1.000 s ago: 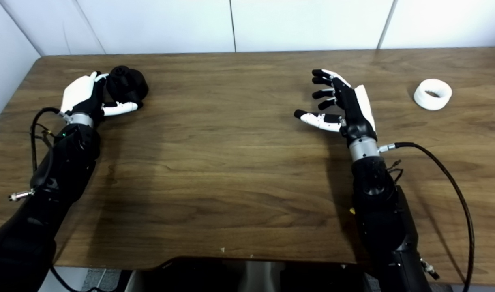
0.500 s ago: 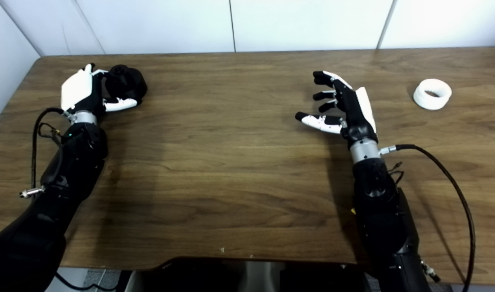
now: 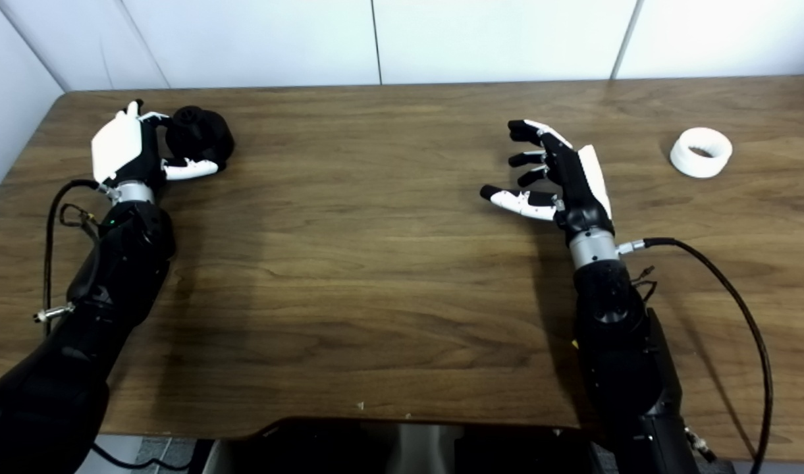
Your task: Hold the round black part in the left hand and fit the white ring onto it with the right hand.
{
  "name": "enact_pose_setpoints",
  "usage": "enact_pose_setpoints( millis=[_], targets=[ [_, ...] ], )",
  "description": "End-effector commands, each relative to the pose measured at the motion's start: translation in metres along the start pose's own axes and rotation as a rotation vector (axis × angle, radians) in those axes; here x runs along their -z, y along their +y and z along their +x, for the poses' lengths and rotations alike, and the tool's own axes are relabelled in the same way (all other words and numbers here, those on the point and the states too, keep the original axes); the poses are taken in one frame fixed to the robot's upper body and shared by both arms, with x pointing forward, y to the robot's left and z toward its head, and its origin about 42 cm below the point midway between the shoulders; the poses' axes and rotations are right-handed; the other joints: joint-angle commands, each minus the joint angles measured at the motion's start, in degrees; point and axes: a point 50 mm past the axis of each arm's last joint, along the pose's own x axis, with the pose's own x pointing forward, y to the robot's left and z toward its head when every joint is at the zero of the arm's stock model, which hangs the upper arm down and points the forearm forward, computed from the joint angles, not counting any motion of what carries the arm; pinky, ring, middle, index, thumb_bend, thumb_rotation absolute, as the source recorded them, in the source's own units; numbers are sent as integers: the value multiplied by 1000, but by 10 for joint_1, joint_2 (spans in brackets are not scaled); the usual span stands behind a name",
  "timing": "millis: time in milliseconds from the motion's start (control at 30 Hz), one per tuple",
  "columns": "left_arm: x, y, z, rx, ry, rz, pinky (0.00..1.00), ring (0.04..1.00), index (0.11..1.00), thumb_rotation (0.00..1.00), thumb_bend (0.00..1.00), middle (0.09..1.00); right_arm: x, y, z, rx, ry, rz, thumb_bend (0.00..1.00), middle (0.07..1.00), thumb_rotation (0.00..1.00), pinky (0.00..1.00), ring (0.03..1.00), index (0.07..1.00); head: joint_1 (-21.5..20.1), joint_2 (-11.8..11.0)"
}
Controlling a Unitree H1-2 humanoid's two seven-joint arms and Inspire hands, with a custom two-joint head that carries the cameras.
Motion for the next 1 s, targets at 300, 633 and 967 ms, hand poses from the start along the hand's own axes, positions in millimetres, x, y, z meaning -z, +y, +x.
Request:
enact_pose_setpoints(
  millis=[300, 633, 967],
  targets=[
    [-12, 11, 8, -34, -62, -31, 1000, 1000, 632, 325, 938, 1000, -22, -8, 10, 27, -86, 25, 698, 800, 62, 527, 670, 794, 1, 1],
    [-21, -7, -11, 28, -100, -63, 1000, 1000, 647, 336, 943, 1000, -24, -10, 11, 25, -96, 31, 697, 806, 62, 536, 681, 796, 1, 1],
    [-27, -24, -32, 112, -145, -87, 1000, 1000, 654, 347, 948, 1000, -25, -10, 11, 20, -91, 35, 700, 809, 72, 537, 683, 795, 2, 4]
  ],
)
